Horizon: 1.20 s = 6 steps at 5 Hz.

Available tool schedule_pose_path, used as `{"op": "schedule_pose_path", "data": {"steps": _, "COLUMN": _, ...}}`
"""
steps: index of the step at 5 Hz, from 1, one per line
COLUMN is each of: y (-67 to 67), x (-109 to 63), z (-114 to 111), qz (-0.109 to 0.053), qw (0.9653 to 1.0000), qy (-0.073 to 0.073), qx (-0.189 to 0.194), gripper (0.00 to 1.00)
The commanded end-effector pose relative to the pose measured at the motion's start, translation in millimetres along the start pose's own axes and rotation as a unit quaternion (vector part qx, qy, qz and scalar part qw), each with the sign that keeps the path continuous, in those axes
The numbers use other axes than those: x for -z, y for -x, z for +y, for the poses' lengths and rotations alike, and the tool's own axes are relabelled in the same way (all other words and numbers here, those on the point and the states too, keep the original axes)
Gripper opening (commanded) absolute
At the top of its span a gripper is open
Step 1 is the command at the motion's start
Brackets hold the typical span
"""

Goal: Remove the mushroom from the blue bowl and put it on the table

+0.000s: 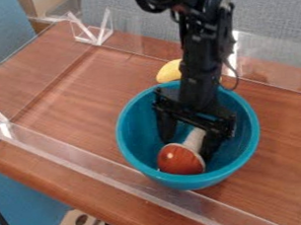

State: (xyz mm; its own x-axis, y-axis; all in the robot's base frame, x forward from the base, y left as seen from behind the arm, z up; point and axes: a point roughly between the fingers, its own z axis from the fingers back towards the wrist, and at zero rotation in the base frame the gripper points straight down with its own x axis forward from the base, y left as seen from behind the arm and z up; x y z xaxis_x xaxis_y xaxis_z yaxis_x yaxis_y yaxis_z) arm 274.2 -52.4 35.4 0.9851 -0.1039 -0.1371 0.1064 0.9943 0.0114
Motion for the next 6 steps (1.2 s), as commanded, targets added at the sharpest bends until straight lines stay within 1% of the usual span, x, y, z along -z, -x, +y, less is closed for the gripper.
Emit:
{"op": "schedule_pose_path", "data": {"steps": 1, "y": -3.0, "x": -0.7, "z": -1, "qz": -0.032, "qw": 0.9995, "qy": 0.002, "qx": -0.006, "gripper": 1.00}}
{"op": "schedule_pose_path", "data": {"steps": 2, "y": 2.5, "x": 6.9, "z": 3, "qz": -0.036, "qw": 0.9991, "qy": 0.001, "qx": -0.023, "gripper": 1.00}}
{"op": "schedule_pose_path", "data": {"steps": 5, "y": 12.7, "x": 4.4, "z": 11, "qz": -0.035, "qw": 0.9992, "qy": -0.003, "qx": -0.016, "gripper": 1.00}}
{"op": "schedule_pose_path", "data": {"steps": 6, "y": 4.3, "x": -0.5, "z": 11, "qz": -0.034, "qw": 0.9987, "qy": -0.002, "qx": -0.039, "gripper": 1.00}}
